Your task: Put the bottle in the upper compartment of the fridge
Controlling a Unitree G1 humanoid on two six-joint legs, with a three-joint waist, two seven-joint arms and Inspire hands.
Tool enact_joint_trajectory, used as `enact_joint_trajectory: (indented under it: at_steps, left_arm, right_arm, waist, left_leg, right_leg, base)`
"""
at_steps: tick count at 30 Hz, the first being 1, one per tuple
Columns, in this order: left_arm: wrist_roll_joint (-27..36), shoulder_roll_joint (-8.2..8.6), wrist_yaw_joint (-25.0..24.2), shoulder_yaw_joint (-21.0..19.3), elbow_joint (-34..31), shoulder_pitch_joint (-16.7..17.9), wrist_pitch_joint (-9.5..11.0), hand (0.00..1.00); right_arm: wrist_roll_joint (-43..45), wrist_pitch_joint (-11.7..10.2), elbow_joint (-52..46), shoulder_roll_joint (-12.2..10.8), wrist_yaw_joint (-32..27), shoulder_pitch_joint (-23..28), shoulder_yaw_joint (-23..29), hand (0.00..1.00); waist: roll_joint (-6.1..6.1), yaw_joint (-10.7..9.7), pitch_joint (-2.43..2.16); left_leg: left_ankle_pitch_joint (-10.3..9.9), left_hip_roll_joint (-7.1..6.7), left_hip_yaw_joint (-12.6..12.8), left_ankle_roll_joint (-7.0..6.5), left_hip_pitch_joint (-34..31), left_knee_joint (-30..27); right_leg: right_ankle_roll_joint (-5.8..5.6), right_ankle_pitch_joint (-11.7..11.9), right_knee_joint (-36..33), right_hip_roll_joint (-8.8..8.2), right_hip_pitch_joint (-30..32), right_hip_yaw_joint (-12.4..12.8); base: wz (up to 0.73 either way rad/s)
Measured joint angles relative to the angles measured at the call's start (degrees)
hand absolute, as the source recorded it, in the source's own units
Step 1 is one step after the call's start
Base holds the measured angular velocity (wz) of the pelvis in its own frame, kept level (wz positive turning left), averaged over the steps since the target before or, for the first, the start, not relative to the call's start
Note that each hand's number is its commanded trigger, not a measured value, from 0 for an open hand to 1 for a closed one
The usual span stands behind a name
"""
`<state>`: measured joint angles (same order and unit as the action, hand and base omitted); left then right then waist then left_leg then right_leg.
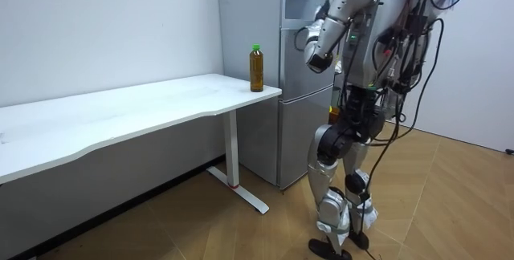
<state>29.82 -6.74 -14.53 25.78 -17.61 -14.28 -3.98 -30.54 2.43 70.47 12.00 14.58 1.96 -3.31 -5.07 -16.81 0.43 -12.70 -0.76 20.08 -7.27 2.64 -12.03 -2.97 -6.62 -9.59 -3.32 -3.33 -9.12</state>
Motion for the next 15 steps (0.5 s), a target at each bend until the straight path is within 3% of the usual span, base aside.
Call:
enact_joint_trajectory:
  at_steps: [7,15]
  left_arm:
    - [0.02,1.63,-7.44,4.49,3.17,-4.76,-0.99,0.00]
    - [0.01,1.67,-12.24,6.10,4.23,-5.43,-1.11,0.00]
  right_arm:
    - [-0.87,-0.05,0.20,0.21,-0.15,-0.53,-0.03,0.00]
    - [-1.23,-0.27,0.23,0.16,-0.80,-0.77,-0.54,0.00]
  waist:
    - [-0.90,-2.37,0.26]
    - [-0.65,-2.66,0.38]
  left_leg:
    - [-0.16,0.28,1.50,0.25,0.59,0.34]
    - [0.03,0.44,1.88,0.60,-0.09,0.32]
  right_leg:
    - [0.18,0.08,-0.17,0.22,0.56,1.08]
    - [0.56,-0.36,-0.34,0.33,1.68,1.13]
  base:
    - [-0.14]
    - [-0.04]
